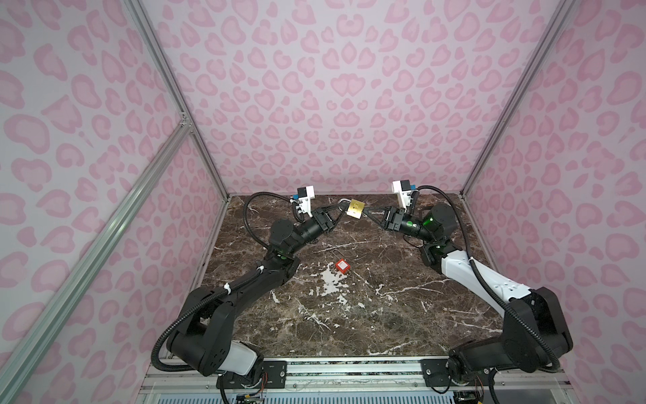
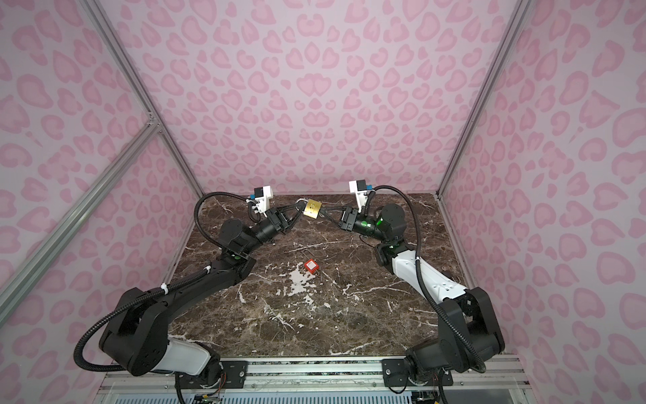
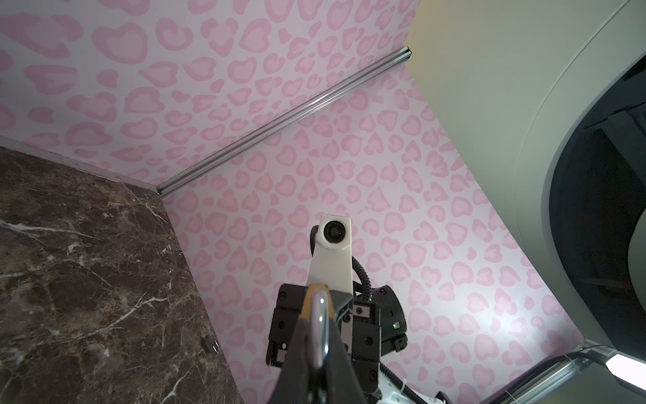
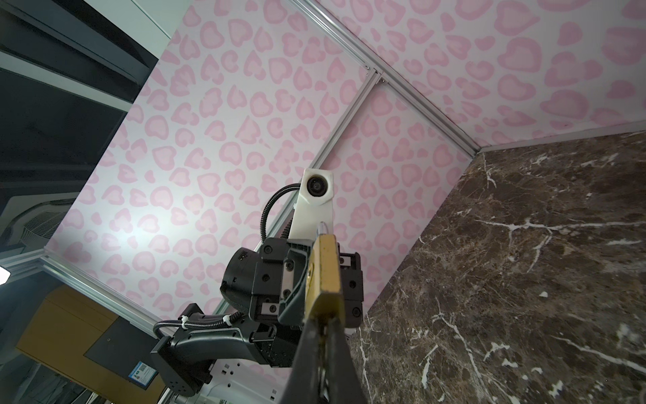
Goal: Lock with the key
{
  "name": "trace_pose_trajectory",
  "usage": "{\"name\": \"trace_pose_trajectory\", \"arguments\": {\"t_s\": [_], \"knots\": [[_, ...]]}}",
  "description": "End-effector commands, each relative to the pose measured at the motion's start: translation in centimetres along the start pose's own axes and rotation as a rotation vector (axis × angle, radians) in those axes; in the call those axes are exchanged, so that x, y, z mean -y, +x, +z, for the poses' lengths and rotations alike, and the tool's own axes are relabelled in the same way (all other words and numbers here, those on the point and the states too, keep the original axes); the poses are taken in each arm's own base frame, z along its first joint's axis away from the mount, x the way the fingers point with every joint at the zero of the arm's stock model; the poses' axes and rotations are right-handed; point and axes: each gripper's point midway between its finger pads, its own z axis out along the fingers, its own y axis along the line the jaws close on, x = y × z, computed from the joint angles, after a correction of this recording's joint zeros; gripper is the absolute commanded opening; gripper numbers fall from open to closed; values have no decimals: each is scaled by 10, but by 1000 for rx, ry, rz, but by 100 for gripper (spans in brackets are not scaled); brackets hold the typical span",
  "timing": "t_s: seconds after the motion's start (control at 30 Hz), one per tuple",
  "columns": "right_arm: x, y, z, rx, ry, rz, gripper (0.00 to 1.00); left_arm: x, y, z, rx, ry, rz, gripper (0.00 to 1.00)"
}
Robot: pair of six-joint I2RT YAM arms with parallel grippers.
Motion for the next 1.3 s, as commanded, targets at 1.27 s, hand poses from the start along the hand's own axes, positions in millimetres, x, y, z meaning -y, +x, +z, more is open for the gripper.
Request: {"name": "trace_pose_trajectory", "arguments": {"t_s": [1.27], "knots": [[39,18,-53,2,188,9,0,-134,69,-78,-377,-529,136,3]]}}
